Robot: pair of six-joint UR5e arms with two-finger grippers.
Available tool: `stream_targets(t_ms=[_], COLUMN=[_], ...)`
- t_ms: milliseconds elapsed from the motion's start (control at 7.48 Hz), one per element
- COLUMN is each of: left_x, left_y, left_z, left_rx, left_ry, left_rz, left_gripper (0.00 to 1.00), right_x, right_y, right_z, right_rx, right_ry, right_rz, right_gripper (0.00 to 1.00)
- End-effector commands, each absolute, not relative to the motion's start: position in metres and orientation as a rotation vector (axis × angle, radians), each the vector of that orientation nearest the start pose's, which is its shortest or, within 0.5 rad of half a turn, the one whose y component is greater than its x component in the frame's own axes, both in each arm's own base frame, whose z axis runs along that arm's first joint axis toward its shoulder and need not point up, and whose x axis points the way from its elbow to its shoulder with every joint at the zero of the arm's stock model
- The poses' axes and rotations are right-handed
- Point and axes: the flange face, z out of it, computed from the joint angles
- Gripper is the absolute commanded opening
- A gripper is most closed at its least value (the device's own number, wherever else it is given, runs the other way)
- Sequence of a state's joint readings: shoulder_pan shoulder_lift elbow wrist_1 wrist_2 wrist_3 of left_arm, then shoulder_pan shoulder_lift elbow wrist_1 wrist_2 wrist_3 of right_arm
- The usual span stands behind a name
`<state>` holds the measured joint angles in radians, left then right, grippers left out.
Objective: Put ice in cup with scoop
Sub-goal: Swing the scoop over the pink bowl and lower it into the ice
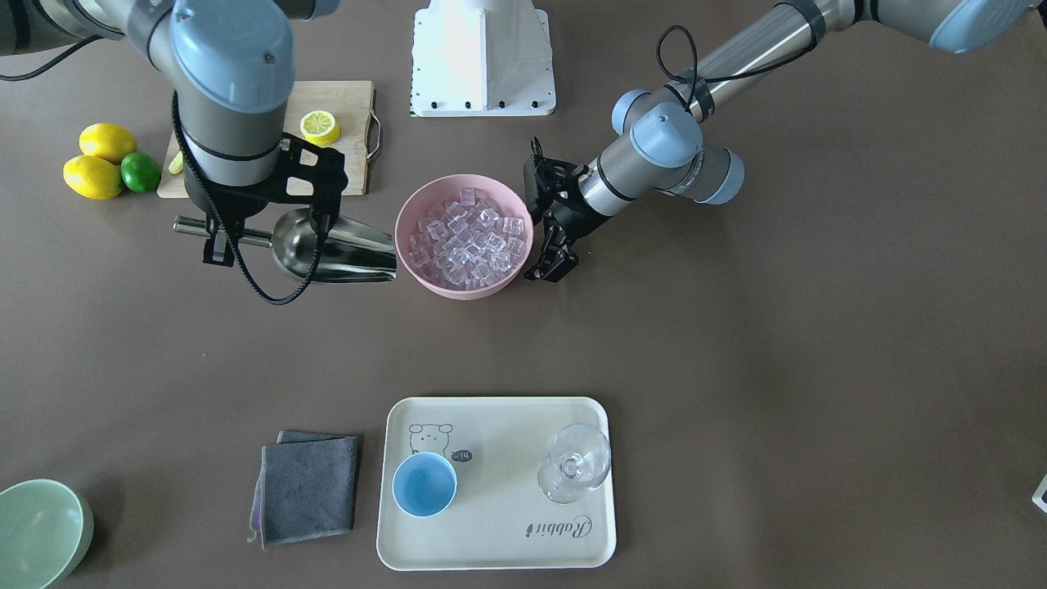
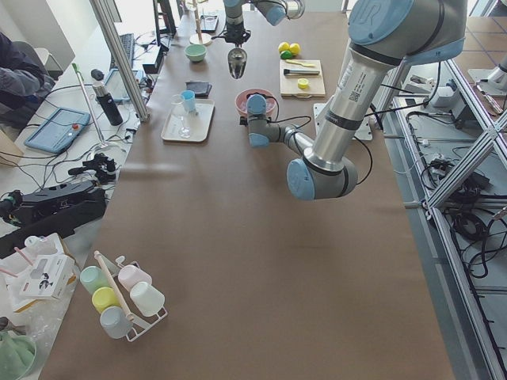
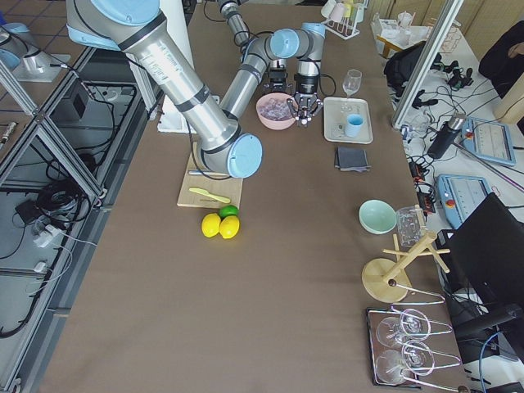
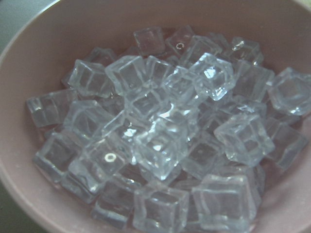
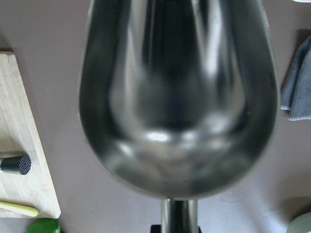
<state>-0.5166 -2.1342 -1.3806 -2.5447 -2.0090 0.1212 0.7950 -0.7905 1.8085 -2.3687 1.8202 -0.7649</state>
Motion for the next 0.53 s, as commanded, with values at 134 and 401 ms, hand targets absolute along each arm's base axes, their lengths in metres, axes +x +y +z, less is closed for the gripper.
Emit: stream_targets(t_ms=[134,401], left_x=[0.552,0.547], left_y=[-0.429,-0.426], left_z=[0.3,0.294], left_rx=[1.113,1.169], left_ry=[1.014,1.045], left_rz=[1.233,1.218], left_gripper=[0.98,0.98], right_x=[-0.408,-0.437], right_y=[-0.502,-0.492], right_z=[0.194,0.193], right_rx=[0.075,0.043], right_ry=[-0.158,-0.119], right_rz=[-1.615,-1.62], right_gripper=[0.0,0.0])
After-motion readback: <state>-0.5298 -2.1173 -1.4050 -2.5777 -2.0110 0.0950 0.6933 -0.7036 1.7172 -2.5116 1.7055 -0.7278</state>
